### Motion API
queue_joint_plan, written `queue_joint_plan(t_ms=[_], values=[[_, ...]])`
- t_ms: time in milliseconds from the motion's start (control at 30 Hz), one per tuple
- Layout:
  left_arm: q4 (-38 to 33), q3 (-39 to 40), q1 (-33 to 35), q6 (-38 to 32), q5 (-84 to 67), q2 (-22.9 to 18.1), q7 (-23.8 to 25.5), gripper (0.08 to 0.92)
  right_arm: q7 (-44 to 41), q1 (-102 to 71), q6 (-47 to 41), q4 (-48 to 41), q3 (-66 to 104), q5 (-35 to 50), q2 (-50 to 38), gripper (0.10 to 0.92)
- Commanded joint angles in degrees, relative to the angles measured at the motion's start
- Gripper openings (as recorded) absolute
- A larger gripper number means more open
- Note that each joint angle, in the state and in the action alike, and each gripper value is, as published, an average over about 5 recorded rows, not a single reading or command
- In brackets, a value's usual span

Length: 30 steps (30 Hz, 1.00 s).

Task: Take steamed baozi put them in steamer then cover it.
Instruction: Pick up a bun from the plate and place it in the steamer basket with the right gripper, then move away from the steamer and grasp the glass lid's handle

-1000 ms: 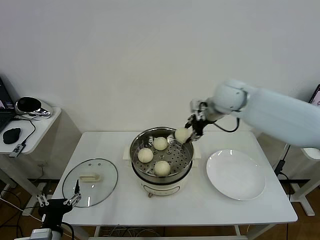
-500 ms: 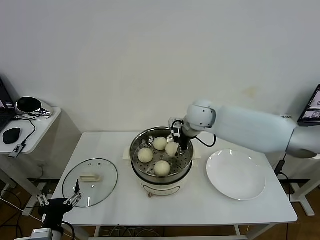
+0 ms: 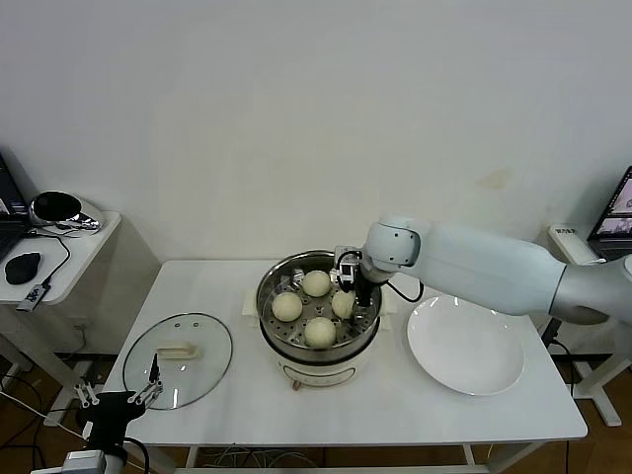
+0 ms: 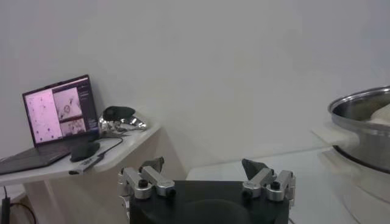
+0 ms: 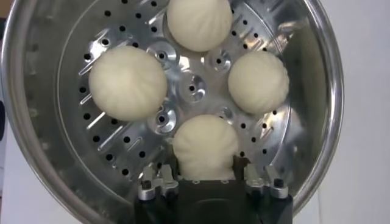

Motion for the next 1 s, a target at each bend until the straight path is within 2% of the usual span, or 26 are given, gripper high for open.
queue_joint_plan(t_ms=[33, 167, 267, 400, 533, 733, 833, 1000], values=[[0.34, -0.10, -0.26, 0.17, -0.12, 0.32, 0.05, 0.823, -0.03, 2.19, -0.71, 4.21, 5.18, 2.22, -3.90, 0.728], [0.83, -0.07, -0.48, 0.18, -0.19, 0.48, 0.06, 0.823, 0.39, 3.27, -0.70, 7.84, 8.84, 3.88, -7.88, 0.809], [1.19, -0.01, -0.54, 0.14, -0.18, 0.50, 0.08, 0.823, 3.74, 2.12, -0.63, 11.55, 12.48, 6.17, -10.93, 0.821], [1.33, 0.01, -0.47, 0.06, -0.18, 0.39, 0.13, 0.823, 13.81, -2.32, 1.65, 17.62, 17.60, 12.80, -16.48, 0.823], [1.42, 0.26, -0.47, -0.06, -0.11, 0.08, 0.29, 0.823, 25.48, -13.52, 9.62, 22.93, 26.09, 14.78, -22.93, 0.823], [2.20, 1.11, -0.90, -1.42, 0.59, -0.81, 0.29, 0.823, 38.66, -46.35, 30.93, 23.89, 50.22, 3.50, -26.63, 0.823], [3.23, 1.08, -1.09, -3.70, 2.41, -1.07, -0.01, 0.823, 41.62, -64.18, 41.25, 22.44, 66.46, -4.76, -22.25, 0.823], [6.69, 0.96, -1.50, -8.49, 8.94, -2.45, -0.04, 0.823, 41.86, -86.66, 51.63, 21.43, 89.61, -14.23, -9.41, 0.823]])
